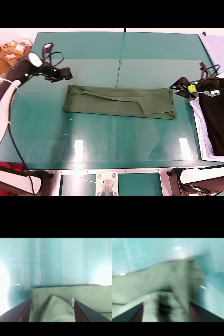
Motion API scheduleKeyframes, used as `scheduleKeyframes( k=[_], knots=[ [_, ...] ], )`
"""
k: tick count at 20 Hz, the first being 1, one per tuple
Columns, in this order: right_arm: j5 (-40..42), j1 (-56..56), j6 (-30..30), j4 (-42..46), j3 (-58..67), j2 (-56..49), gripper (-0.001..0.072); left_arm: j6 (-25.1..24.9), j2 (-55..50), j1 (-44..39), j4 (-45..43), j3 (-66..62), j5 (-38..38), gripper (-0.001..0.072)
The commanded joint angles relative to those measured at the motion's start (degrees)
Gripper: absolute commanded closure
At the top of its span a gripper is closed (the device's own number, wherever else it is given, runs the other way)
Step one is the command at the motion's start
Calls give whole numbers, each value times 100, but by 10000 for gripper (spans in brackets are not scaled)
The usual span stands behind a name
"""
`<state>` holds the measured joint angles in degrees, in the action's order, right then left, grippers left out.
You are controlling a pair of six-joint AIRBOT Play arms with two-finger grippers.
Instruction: Fold the shirts.
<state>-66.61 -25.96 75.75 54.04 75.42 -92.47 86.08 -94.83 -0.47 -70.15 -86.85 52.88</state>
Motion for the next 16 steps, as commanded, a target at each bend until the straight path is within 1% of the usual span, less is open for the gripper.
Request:
scheduleKeyframes(
  k=[1, 2, 3, 6, 9, 13, 16],
  knots=[
    [-671, -452, -605, 81, 155, -227, 67, 87, -17, 232, -15, -254, 518, 123],
    [-820, -485, -754, 22, 155, -380, 58, 87, -15, 229, 4, -256, 522, 123],
    [-981, -490, -918, -146, 155, -560, 11, 87, -17, 214, 42, -256, 520, 124],
    [-1333, -479, -1491, -680, 157, -1034, 11, 85, -17, 214, 125, -256, 520, 124],
    [-1392, -522, -1917, -713, 160, -1180, 11, 83, -17, 214, 127, -256, 533, 124],
    [-1578, -741, -1943, -713, 249, -1180, 11, 44, -17, 214, 122, -256, 560, 124],
    [-1956, -1034, -1945, -713, 354, -1180, 11, 42, -17, 214, 120, -256, 632, 124]
  ],
)
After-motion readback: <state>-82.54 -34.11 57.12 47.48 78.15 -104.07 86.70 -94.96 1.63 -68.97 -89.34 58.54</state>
